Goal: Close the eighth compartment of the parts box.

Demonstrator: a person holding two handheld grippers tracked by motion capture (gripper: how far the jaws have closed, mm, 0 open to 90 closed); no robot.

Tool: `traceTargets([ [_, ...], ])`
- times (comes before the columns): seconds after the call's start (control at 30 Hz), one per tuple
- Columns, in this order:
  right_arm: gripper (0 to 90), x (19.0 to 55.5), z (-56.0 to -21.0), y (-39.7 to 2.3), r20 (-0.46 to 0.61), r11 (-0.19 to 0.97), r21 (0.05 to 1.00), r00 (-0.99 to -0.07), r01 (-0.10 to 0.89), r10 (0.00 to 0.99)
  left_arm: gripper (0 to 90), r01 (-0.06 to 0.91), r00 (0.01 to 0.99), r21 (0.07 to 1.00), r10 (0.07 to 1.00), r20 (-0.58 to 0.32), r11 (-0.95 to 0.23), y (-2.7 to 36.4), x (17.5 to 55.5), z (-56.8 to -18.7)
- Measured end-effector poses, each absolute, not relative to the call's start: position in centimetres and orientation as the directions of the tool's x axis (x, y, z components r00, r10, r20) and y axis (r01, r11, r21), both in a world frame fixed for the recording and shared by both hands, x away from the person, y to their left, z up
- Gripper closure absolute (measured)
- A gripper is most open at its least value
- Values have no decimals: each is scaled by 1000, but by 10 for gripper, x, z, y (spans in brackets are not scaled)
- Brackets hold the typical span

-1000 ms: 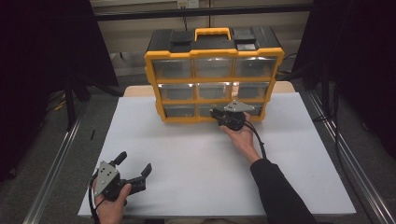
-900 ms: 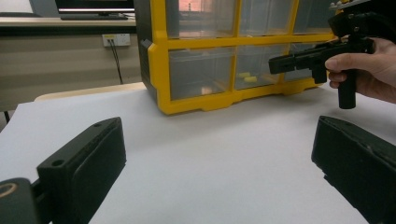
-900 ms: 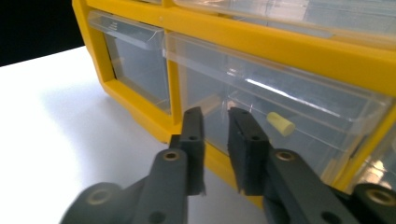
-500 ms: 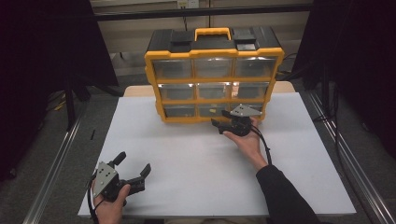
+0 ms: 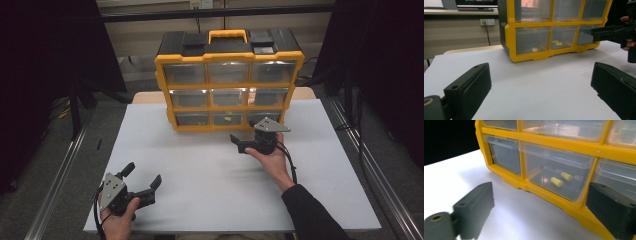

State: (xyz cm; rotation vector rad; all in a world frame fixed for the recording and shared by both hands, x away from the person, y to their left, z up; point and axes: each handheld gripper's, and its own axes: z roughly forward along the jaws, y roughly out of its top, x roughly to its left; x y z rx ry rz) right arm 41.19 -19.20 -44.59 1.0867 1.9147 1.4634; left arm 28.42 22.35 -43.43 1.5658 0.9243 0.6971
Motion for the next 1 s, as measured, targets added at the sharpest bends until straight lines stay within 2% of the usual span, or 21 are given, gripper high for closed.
traceTargets([
  [0.4,9,389,-439,-210,101,57,961,-535,270,839,31,205,502,978,862,-64,-47,223,285,-435],
  [0.87,6,361,-429,-229,61,53,974,-485,219,873,31,196,508,978,860,-44,-66,224,284,-435],
  [1.0,9,355,-424,-235,55,48,977,-465,207,884,31,214,485,976,872,-65,-45,224,284,-435],
])
